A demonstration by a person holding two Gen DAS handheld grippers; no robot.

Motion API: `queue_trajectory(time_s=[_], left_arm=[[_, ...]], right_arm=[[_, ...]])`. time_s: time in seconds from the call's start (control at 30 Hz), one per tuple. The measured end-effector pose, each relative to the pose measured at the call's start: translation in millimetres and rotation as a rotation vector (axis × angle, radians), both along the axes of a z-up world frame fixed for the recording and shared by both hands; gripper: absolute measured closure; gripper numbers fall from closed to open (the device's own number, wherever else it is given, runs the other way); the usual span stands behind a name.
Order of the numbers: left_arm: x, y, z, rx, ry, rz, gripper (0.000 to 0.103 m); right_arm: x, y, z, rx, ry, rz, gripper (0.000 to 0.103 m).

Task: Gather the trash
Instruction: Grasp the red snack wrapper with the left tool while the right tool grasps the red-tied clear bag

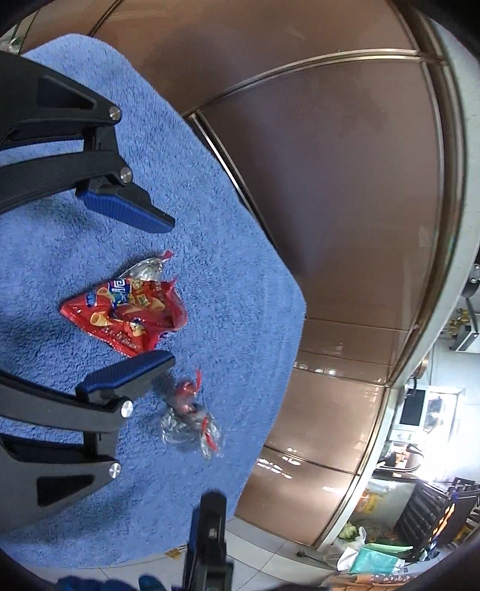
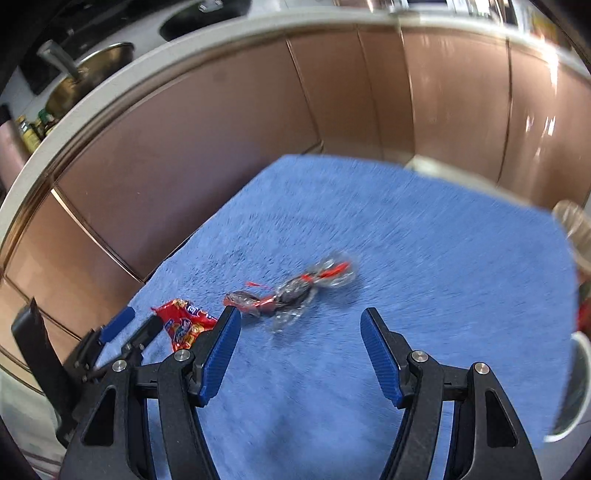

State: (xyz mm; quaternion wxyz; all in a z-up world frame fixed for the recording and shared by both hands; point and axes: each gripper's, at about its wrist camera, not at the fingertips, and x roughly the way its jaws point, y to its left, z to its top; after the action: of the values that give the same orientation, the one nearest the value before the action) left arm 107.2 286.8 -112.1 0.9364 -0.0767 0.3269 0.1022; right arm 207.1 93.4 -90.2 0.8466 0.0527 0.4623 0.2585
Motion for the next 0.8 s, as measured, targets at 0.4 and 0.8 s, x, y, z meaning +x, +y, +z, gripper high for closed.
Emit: queue_trajectory(time_s=[0.4, 0.8], left_arm=[[19, 13, -21, -0.132, 0.046, -0.048, 0.067], [25, 15, -32, -0.173, 0.072, -0.073, 0.093]], right_arm=[[53, 32, -55, 0.058, 0.15, -0.03, 0.037], [68, 54, -72, 0.036, 0.172, -0.012, 0.068]])
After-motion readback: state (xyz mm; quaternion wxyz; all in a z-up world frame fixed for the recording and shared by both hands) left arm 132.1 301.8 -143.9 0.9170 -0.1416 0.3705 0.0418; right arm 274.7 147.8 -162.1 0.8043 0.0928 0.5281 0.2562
